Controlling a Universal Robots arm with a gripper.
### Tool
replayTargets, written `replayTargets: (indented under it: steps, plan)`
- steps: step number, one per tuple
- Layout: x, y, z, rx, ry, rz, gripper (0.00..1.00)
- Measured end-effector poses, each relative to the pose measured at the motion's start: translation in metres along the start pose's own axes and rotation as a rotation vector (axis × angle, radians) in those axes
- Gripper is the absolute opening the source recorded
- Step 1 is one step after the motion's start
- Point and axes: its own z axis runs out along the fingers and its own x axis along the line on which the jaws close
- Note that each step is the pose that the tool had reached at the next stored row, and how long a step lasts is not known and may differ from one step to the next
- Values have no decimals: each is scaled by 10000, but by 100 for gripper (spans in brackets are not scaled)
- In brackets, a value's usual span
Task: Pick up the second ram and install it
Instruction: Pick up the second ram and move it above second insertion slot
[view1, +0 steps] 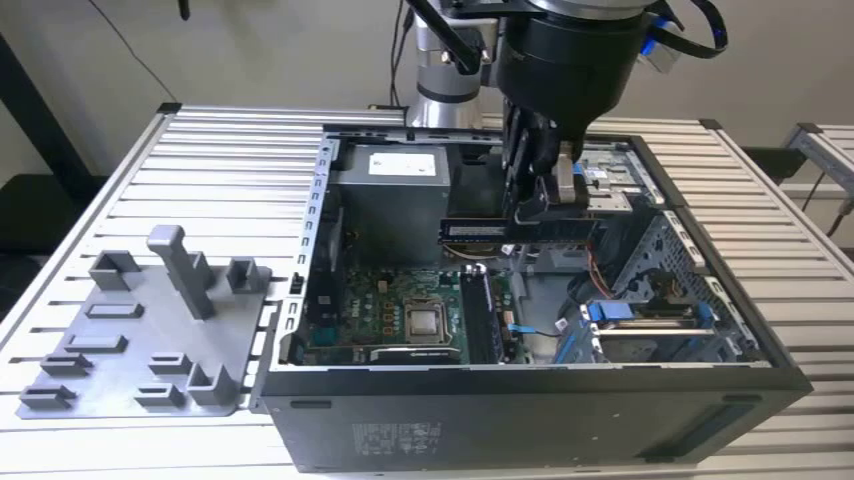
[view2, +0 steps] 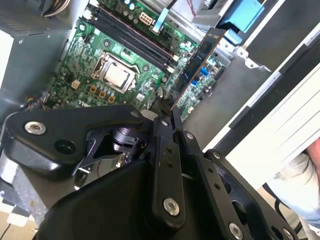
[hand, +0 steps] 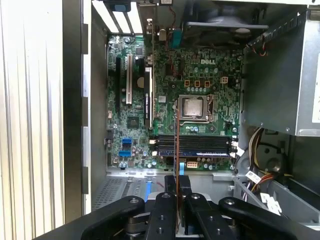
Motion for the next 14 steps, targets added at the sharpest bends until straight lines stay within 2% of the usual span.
replayTargets:
  steps: [4,14]
  plan:
    - [-38,-1,1,1,-1,-1,14]
    - [-273,-1,5,1,-1,0,14]
